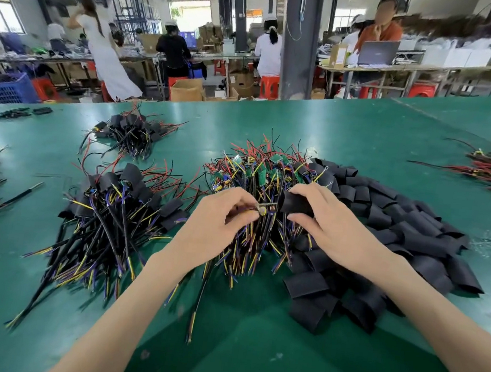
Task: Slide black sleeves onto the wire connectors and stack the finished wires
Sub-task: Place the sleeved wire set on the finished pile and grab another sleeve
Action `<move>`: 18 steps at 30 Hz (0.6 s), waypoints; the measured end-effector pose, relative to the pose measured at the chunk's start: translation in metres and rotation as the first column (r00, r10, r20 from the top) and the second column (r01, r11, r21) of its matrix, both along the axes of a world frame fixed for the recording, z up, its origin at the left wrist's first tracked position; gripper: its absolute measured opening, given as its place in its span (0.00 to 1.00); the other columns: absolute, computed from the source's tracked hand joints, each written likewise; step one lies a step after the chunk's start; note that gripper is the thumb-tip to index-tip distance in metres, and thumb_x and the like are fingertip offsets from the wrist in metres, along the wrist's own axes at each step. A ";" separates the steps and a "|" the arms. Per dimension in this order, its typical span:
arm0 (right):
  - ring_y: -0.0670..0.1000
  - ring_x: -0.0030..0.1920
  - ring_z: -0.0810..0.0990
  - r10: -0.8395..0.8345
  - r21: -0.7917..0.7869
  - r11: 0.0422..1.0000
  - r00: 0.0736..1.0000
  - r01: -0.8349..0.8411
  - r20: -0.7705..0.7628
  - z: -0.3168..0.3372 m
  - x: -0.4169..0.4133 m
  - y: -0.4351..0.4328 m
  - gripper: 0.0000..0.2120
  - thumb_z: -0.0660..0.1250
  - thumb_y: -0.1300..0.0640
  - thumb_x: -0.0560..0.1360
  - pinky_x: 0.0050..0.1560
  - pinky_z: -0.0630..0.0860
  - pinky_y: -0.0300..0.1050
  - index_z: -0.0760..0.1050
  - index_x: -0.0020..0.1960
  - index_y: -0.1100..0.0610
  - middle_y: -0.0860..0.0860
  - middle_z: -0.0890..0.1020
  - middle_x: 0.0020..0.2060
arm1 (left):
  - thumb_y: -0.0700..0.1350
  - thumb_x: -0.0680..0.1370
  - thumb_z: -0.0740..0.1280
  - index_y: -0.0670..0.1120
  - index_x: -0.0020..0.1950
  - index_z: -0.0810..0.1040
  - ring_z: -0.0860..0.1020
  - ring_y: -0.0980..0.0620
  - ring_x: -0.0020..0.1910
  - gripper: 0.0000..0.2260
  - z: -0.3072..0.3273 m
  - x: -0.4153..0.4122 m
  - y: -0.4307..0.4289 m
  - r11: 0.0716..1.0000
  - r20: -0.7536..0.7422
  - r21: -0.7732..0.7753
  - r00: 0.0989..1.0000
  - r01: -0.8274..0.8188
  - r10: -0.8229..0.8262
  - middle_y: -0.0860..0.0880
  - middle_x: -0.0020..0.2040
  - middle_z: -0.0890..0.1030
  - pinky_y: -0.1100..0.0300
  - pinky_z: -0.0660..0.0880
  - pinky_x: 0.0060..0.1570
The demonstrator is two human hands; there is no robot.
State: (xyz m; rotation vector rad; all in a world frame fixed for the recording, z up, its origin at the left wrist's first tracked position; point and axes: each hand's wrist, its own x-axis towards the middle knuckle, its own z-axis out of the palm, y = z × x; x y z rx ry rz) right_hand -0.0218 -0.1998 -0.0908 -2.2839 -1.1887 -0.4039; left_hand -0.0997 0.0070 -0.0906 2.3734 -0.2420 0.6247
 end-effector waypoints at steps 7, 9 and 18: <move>0.54 0.59 0.72 0.041 -0.027 0.999 0.998 -0.040 0.052 -0.003 -0.006 0.005 0.19 0.65 0.54 0.77 0.60 0.65 0.44 0.69 0.65 0.60 0.54 0.75 0.59 | 0.42 0.78 0.66 0.45 0.41 0.77 0.69 0.57 0.32 0.06 0.004 -0.003 -0.005 0.997 0.022 -0.066 0.999 -0.028 0.029 0.48 0.34 0.79 0.69 0.64 0.35; 0.51 0.58 0.72 0.037 0.012 0.999 0.998 -0.038 0.050 -0.004 -0.006 0.005 0.19 0.65 0.54 0.77 0.60 0.63 0.39 0.69 0.66 0.59 0.53 0.76 0.59 | 0.42 0.78 0.66 0.45 0.40 0.77 0.68 0.58 0.30 0.07 0.003 -0.003 -0.006 0.996 0.005 -0.086 1.000 -0.026 0.027 0.47 0.33 0.79 0.69 0.63 0.33; 0.57 0.53 0.76 0.098 -0.027 0.995 0.976 -0.095 0.197 -0.005 -0.006 0.006 0.17 0.70 0.58 0.73 0.57 0.67 0.45 0.74 0.60 0.61 0.53 0.79 0.55 | 0.42 0.77 0.67 0.44 0.40 0.78 0.69 0.56 0.32 0.06 -0.002 -0.001 -0.007 1.000 -0.039 -0.016 0.999 -0.025 0.024 0.52 0.33 0.76 0.64 0.63 0.34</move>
